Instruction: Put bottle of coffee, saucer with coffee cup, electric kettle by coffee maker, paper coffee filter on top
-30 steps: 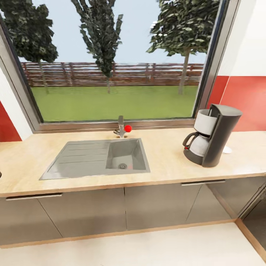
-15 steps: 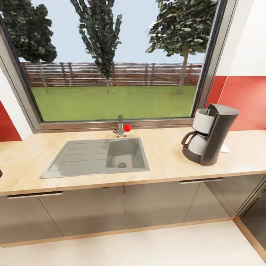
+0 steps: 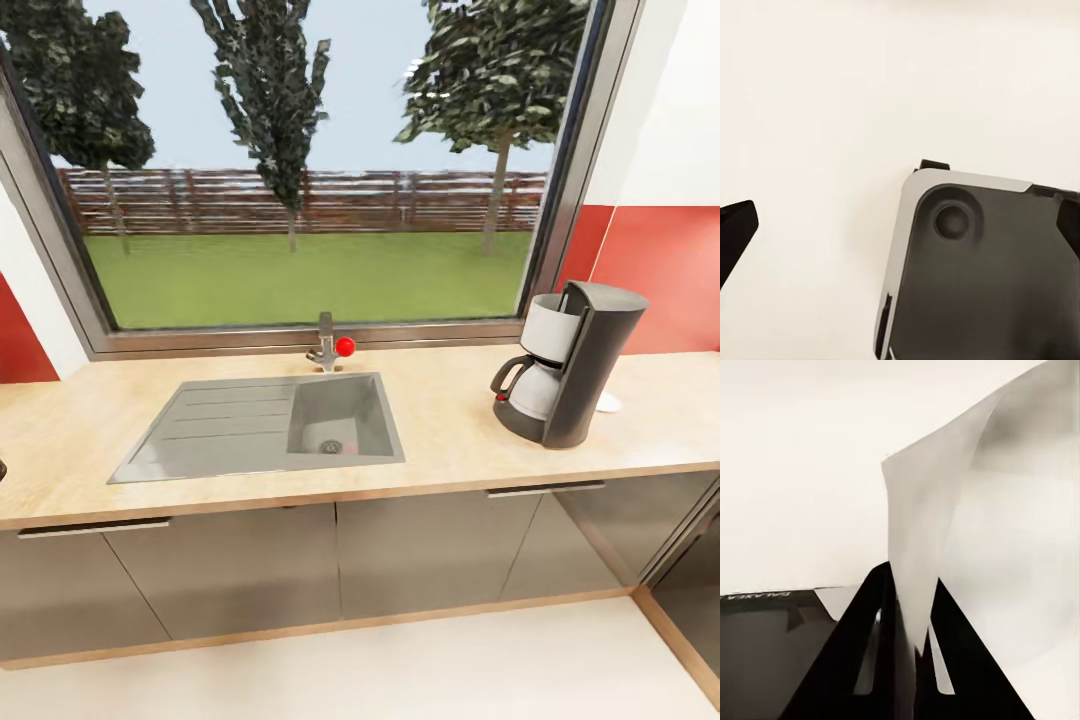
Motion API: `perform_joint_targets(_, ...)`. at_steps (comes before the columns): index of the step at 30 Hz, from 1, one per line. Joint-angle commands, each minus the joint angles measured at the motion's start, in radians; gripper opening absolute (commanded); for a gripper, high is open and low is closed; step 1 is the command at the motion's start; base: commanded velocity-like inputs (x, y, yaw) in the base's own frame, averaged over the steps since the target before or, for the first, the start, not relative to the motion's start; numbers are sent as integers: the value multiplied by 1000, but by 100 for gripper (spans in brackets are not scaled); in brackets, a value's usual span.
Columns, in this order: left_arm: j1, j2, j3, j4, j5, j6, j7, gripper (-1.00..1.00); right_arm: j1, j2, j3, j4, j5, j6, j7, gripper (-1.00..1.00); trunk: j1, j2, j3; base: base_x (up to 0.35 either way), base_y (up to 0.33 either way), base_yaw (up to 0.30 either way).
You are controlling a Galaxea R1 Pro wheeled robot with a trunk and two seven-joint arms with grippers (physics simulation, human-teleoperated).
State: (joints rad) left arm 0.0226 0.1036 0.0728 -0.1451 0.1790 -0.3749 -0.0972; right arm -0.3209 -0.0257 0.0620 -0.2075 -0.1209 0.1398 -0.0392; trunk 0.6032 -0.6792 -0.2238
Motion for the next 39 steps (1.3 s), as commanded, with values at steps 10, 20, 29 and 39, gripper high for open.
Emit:
perform_joint_targets(10,0,-1,6,-1,7,1,-10,100,0,45,6,-328,-11,244,-40,-100,0,-1,-1,0,0,0)
perform_joint_targets(20,0,-1,5,-1,7,1,-10,100,0,53,-10,-833,-47,662,-31,-100,0,-1,-1,0,0,0)
perform_joint_targets(29,0,-1,3,-1,7,1,-10,100,-13,51,-91,-1288,-146,907,-31,-100,0,-1,-1,0,0,0)
perform_joint_targets(39,0,-1,2,-1,7,1,-10,100,-136,64,-93,-1317,-378,907,-31,-100,0,-1,-1,0,0,0)
